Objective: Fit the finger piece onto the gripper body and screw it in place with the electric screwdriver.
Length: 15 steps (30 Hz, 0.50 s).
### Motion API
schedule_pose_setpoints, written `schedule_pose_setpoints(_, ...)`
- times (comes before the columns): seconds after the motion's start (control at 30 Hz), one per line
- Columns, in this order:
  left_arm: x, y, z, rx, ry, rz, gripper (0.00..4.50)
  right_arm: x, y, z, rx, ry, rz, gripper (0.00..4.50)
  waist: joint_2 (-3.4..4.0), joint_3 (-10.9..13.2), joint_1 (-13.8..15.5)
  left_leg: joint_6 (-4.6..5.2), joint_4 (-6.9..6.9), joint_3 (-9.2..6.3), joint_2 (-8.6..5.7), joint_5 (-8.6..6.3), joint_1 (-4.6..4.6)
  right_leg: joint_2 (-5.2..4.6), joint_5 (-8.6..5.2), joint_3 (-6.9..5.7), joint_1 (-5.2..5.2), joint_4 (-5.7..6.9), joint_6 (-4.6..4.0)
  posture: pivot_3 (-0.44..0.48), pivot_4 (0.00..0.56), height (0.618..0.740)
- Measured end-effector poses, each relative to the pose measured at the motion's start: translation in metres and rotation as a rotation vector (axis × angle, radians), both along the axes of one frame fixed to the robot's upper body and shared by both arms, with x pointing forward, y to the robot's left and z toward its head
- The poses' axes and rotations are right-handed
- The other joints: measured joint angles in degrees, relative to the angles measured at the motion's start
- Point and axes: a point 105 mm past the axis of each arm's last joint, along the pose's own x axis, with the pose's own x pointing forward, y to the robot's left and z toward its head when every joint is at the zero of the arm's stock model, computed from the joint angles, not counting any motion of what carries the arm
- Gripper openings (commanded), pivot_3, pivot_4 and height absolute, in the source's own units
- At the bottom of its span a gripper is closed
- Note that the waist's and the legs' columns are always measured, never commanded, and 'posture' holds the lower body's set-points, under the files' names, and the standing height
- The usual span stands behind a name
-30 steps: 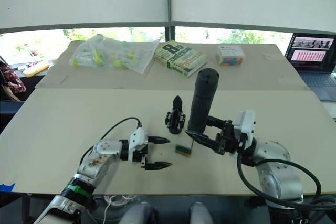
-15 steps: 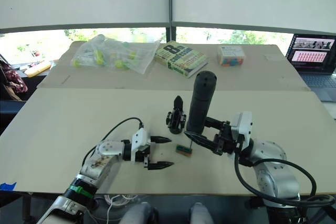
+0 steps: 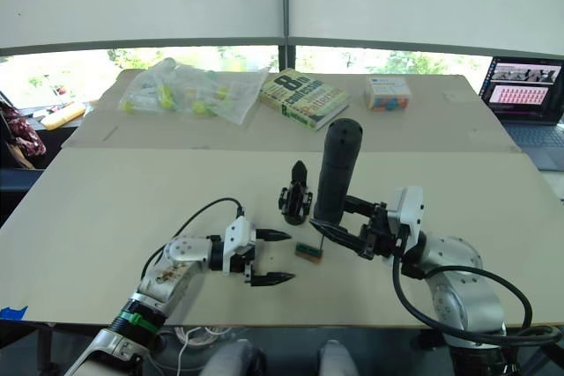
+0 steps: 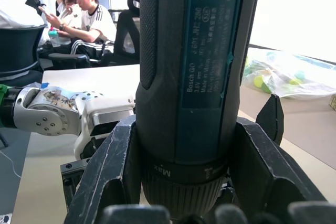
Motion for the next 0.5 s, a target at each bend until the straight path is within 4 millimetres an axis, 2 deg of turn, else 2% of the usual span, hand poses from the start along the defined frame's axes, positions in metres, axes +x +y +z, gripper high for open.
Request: schedule_pose_setpoints(0.5, 0.0003, -0.0065, -0.0007, 0.015, -0.022, -0.027, 4.5, 0.001, 0.001, 0.0021, -0.004, -0.003, -0.008, 1.92, 0.0, 0.0, 0.0, 0.0, 0.01, 0.0, 0.0, 0.0, 0.0, 0.0, 0.0, 0.0, 0.01, 0.0, 0.0, 0.0, 0.15, 0.74)
